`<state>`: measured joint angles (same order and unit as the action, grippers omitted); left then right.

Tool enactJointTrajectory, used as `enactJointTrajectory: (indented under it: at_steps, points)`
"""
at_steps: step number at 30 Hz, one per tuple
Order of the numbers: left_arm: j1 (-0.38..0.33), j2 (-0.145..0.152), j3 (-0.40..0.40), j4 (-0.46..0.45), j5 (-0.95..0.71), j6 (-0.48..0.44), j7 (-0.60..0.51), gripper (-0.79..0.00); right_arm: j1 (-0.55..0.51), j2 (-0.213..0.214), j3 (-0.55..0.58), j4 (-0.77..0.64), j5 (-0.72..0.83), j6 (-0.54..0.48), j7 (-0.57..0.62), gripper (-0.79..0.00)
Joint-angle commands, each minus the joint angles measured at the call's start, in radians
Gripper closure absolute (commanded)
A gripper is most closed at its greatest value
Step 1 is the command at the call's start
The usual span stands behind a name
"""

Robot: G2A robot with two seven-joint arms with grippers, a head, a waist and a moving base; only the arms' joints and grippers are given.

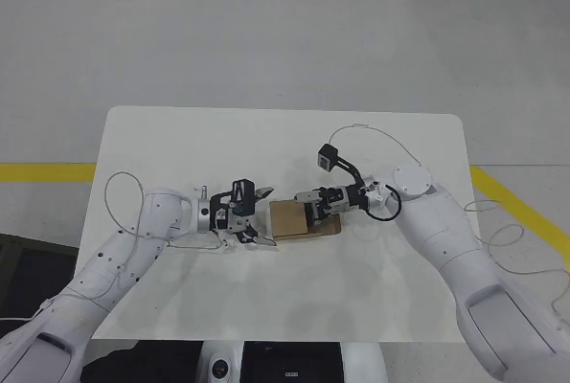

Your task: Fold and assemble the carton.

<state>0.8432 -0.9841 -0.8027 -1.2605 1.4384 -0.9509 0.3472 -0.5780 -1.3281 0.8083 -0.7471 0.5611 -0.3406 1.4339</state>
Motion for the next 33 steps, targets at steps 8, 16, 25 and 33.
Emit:
enactJointTrajectory:
  at_steps: [8,16,25,33]
  points:
    - [-0.001,-0.022,0.023,0.007,-0.035,0.027,-0.051,-0.785,-0.061,0.007,0.034,-0.061,0.056,-0.016,-0.002,-0.785]
    - [-0.033,-0.045,0.051,0.057,-0.019,0.031,-0.031,-0.785,-0.073,-0.015,0.032,-0.024,0.135,-0.044,0.002,-0.785]
    - [-0.058,-0.064,0.069,0.118,-0.003,0.004,0.018,-0.785,-0.060,-0.053,0.005,0.042,0.204,-0.045,0.001,-0.785]
    - [-0.071,-0.073,0.070,0.160,0.007,-0.012,0.053,-0.785,-0.060,-0.070,-0.003,0.065,0.201,-0.073,-0.027,-0.785]
